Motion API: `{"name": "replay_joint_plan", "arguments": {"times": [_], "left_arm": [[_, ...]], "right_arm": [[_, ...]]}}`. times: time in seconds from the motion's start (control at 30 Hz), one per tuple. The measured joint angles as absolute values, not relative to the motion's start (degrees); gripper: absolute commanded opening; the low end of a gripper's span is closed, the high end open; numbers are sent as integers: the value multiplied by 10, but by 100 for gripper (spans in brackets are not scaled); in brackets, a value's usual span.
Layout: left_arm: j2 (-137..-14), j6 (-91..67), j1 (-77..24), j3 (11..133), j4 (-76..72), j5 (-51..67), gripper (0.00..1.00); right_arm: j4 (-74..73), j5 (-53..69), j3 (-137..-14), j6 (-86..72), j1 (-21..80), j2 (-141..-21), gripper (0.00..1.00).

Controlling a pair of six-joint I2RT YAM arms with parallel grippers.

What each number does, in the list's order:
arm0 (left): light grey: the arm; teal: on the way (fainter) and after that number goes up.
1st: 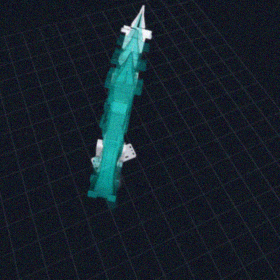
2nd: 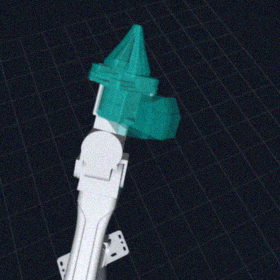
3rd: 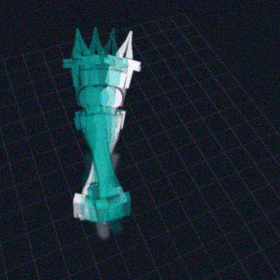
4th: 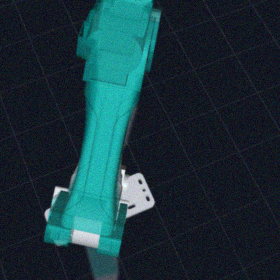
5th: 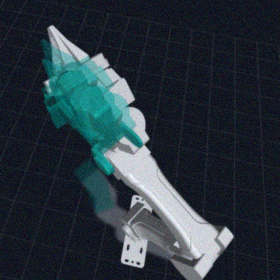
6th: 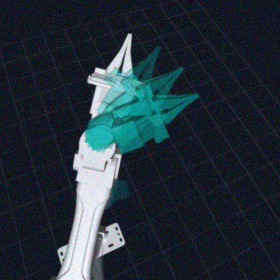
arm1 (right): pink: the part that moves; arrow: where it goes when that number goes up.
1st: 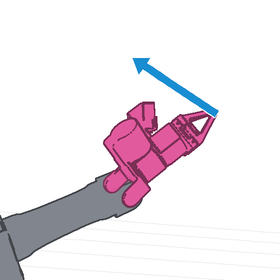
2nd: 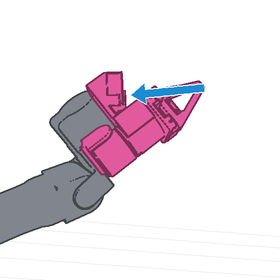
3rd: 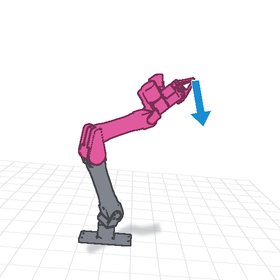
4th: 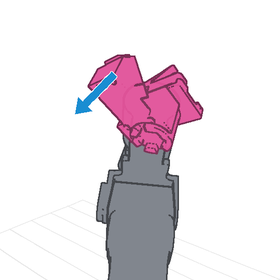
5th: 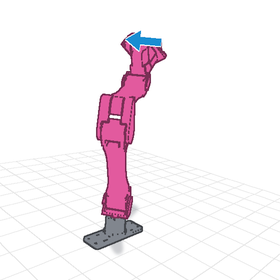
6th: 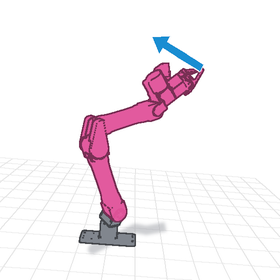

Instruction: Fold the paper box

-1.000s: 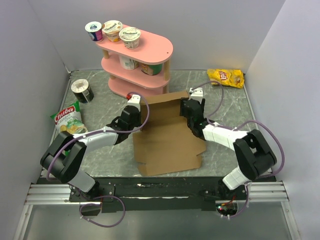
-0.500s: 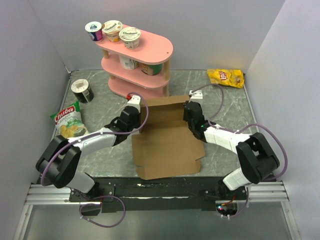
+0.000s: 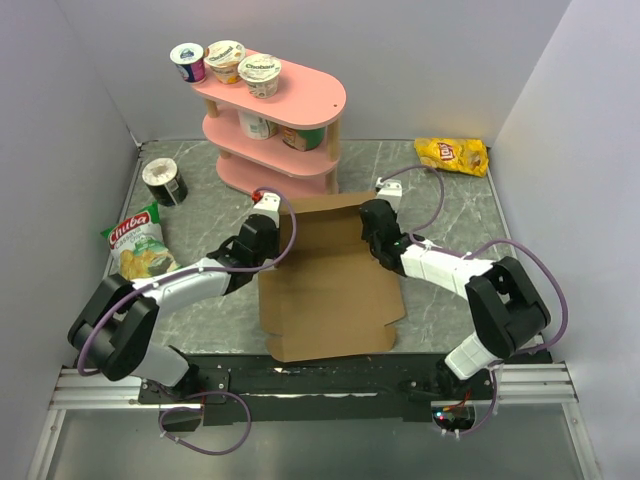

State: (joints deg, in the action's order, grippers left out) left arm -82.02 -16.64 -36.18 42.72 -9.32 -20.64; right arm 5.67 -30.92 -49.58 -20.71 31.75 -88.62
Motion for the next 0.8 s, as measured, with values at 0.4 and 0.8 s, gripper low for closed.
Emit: {"name": "replay_joint_plan", "arguments": {"times": [0.4,0.8], "left_arm": [[-792,-160,-362,417,-100,-222,11],[-822,-179,-355,431,-95,-208,11]], "right_arm": [[45,-323,-510,-253,324,-901,14],[99,-337,-453,-207,311,-859,78]]}}
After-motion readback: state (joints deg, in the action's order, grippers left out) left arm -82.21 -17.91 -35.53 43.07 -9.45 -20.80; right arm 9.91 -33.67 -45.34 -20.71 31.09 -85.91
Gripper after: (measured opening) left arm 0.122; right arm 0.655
